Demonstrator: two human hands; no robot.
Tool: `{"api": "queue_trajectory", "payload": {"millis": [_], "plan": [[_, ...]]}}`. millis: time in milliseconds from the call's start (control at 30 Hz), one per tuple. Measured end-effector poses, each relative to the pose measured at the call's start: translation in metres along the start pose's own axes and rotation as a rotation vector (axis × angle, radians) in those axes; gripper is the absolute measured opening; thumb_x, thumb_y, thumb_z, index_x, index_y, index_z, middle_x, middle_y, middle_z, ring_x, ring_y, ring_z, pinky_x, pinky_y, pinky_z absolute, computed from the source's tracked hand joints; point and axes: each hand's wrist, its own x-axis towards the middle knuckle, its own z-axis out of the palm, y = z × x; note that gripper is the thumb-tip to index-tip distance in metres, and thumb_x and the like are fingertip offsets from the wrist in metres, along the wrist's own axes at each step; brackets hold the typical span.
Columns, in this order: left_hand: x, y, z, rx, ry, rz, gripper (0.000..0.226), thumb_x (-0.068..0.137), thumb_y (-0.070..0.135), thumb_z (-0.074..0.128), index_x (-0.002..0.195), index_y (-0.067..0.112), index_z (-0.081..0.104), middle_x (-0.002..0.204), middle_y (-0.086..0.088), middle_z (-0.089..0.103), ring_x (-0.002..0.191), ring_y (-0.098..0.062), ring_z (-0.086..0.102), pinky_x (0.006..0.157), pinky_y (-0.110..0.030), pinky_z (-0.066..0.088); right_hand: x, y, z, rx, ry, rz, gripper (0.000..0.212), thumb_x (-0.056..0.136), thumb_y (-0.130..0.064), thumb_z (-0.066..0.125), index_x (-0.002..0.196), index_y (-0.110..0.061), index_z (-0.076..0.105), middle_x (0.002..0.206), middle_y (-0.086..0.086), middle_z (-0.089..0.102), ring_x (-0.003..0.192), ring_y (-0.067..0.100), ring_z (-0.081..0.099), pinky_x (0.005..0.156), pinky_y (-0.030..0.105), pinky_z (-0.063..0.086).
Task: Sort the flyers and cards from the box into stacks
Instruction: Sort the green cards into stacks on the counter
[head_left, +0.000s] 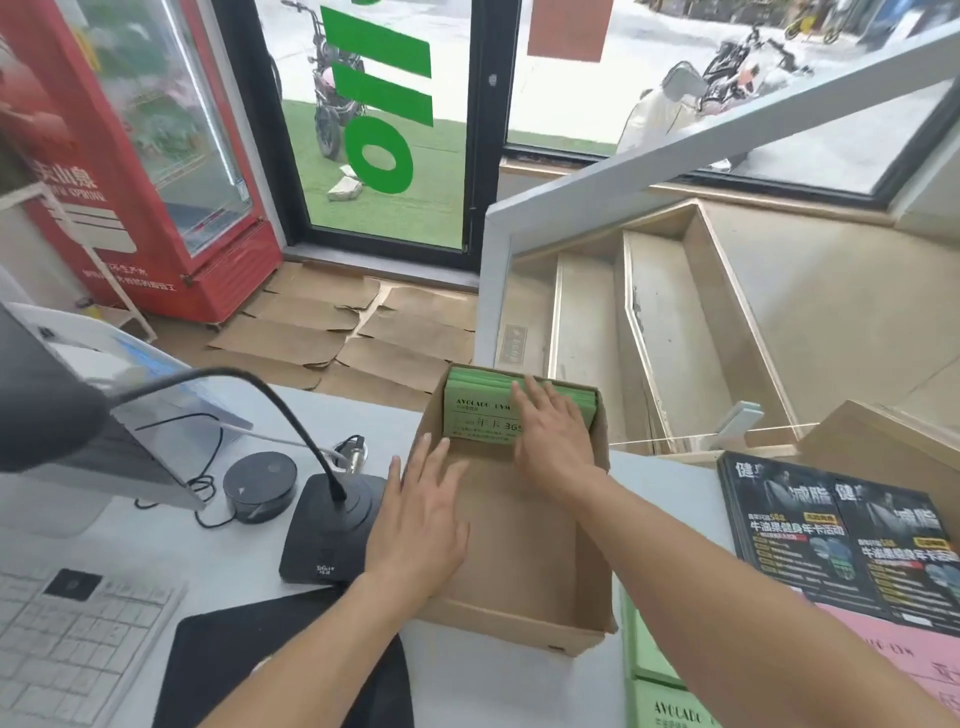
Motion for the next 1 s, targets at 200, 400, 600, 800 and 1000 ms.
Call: {"api": "queue_trajectory", "payload": {"millis": [200,400,600,800,1000], "plan": [[0.001,-0.004,0.007,-0.106,0.078,0.004,0.067,0.085,0.041,0.067,0.147,0.024,0.047,0.162,-0.001,0.033,0.156,-0.019,0.014,0.124,-0.048,0.023,0.008,0.012,0.019,-0.118,0.2,-0.03,0.07,0.084,0.001,0.061,0.147,-0.025,0.049,0.153,-0.004,0.049,0.144,0.023,0.042,0.12,0.046,0.027],[0.003,-0.004,0.007,-0.088,0.048,-0.001,0.071,0.089,0.042,0.063,0.152,0.023,0.038,0.165,-0.001,0.027,0.156,-0.019,0.008,0.125,-0.047,0.019,0.006,0.011,0.017,-0.024,0.225,-0.074,0.055,0.079,0.002,0.067,0.126,-0.023,0.058,0.11,-0.006,0.07,0.099,0.02,0.066,0.092,0.037,0.045],[0.002,-0.002,-0.001,-0.287,0.172,-0.059,0.096,0.089,0.035,0.07,0.161,0.017,0.008,0.169,-0.003,0.009,0.157,-0.017,-0.001,0.127,-0.041,0.014,-0.011,0.003,-0.002,-0.128,-0.004,-0.102,0.044,0.09,-0.008,0.054,0.128,-0.03,0.051,0.112,-0.009,0.067,0.095,0.022,0.068,0.072,0.036,0.053],[-0.014,0.005,-0.041,-0.916,0.366,-0.103,0.098,0.078,0.03,0.085,0.156,0.032,0.026,0.16,0.01,0.035,0.151,-0.007,0.027,0.12,-0.041,0.034,-0.087,-0.004,-0.08,-0.069,0.135,-0.296,0.029,0.097,-0.025,0.049,0.122,-0.04,0.054,0.105,-0.015,0.066,0.086,0.012,0.068,0.061,0.033,0.051],[-0.071,0.052,-0.072,-1.066,0.241,0.25,0.058,0.071,0.023,0.091,0.123,0.029,0.065,0.09,0.015,0.072,0.079,-0.006,0.071,0.074,-0.016,0.054,-0.208,0.031,-0.138,-0.087,0.077,-0.316,0.023,0.092,-0.03,0.058,0.112,-0.042,0.055,0.091,-0.021,0.065,0.068,0.011,0.065,0.049,0.03,0.038]]}}
